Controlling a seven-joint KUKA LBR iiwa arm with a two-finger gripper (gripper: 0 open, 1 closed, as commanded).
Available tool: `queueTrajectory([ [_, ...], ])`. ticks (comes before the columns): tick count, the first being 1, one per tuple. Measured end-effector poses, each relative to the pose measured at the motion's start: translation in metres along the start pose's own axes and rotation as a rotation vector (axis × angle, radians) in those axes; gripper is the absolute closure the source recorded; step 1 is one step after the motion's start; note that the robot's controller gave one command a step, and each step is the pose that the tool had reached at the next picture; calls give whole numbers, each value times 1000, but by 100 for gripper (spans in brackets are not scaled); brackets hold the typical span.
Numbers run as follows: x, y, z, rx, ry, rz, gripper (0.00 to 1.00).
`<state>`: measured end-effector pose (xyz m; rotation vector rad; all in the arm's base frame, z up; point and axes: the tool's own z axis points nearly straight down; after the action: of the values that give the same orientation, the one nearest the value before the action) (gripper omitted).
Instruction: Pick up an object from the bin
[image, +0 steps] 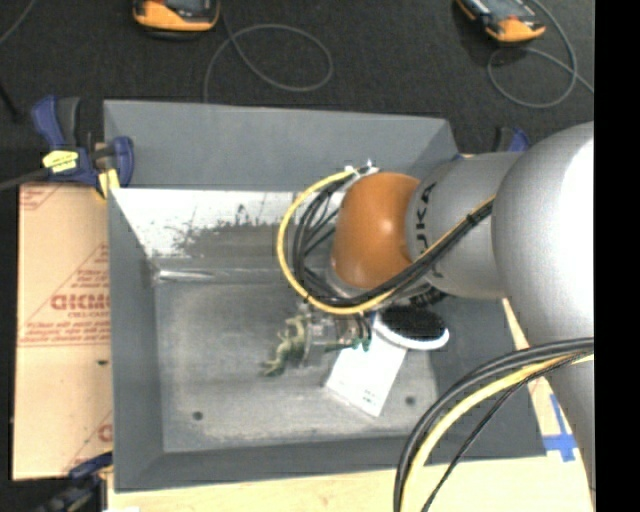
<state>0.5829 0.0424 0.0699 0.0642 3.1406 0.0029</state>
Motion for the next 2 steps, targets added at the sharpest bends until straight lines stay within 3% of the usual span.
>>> queueTrajectory([
  [1, 4, -9, -50, 0, 5, 9, 100],
  [2, 35, 11, -84, 2, -6, 10, 100],
])
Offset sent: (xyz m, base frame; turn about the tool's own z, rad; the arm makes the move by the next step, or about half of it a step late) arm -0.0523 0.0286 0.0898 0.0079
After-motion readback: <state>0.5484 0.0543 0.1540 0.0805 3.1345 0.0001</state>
